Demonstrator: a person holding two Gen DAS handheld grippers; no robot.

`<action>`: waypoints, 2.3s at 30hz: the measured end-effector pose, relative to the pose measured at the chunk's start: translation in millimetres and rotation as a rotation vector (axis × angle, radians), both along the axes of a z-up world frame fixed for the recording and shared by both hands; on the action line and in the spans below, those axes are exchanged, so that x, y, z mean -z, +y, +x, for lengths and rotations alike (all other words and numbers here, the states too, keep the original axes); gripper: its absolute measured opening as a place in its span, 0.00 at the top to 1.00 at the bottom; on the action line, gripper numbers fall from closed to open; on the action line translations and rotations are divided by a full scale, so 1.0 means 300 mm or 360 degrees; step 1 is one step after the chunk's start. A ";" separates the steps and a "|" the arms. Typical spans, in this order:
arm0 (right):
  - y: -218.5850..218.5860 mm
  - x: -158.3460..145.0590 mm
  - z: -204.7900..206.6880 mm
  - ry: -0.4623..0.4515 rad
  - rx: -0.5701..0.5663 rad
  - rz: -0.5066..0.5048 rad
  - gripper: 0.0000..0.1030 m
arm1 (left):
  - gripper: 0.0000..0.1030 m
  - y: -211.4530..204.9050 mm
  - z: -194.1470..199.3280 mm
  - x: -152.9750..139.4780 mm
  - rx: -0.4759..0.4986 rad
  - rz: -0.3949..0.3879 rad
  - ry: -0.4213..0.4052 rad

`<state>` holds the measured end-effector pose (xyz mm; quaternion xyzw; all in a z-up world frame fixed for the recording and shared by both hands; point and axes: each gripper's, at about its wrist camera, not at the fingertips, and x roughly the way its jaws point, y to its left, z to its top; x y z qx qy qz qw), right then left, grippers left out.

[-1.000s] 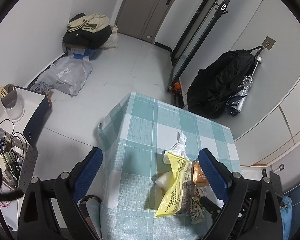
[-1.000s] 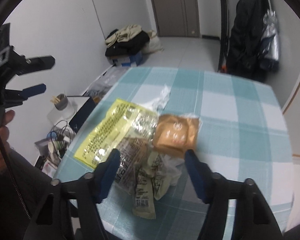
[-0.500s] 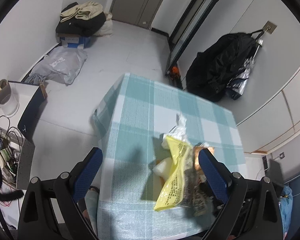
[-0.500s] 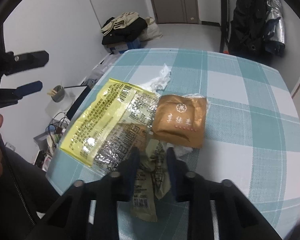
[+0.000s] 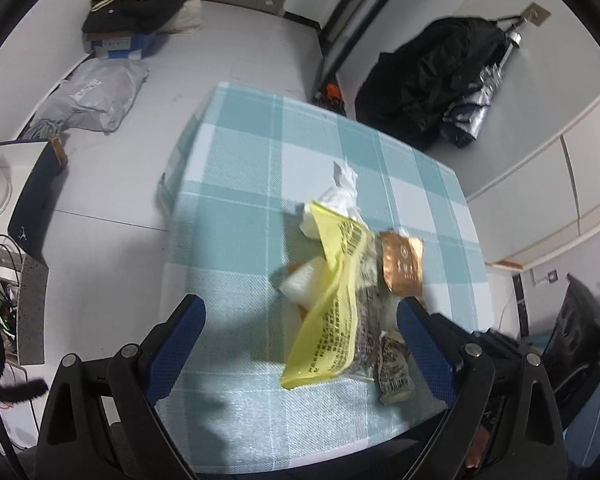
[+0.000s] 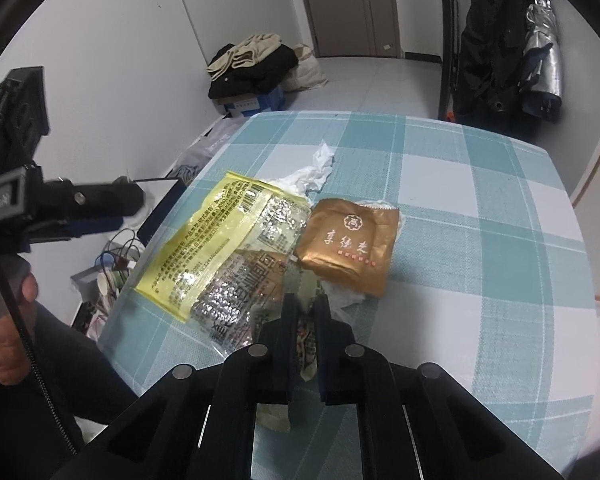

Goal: Collect trash

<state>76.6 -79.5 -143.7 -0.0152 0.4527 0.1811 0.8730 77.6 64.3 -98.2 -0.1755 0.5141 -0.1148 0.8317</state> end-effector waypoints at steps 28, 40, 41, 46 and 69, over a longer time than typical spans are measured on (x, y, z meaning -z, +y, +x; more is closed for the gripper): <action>-0.148 -0.172 -0.114 -0.0223 0.0072 0.0210 0.93 | 0.96 -0.112 -0.036 -0.013 0.0207 0.0070 -0.0004; -0.211 -0.199 -0.130 -0.0251 0.0133 0.0247 0.93 | 1.00 -0.120 -0.040 -0.057 0.0175 -0.0024 -0.0011; -0.218 -0.202 -0.132 -0.0254 0.0144 0.0259 0.93 | 1.00 -0.115 -0.041 -0.066 0.0176 -0.0032 -0.0023; -0.241 -0.223 -0.143 -0.0276 0.0169 0.0286 0.93 | 1.00 -0.106 -0.037 -0.112 0.0155 -0.0135 -0.0037; -0.492 -0.438 -0.188 -0.0523 0.0291 0.0411 0.93 | 1.00 -0.433 -0.059 -0.455 0.0398 -0.0022 -0.0437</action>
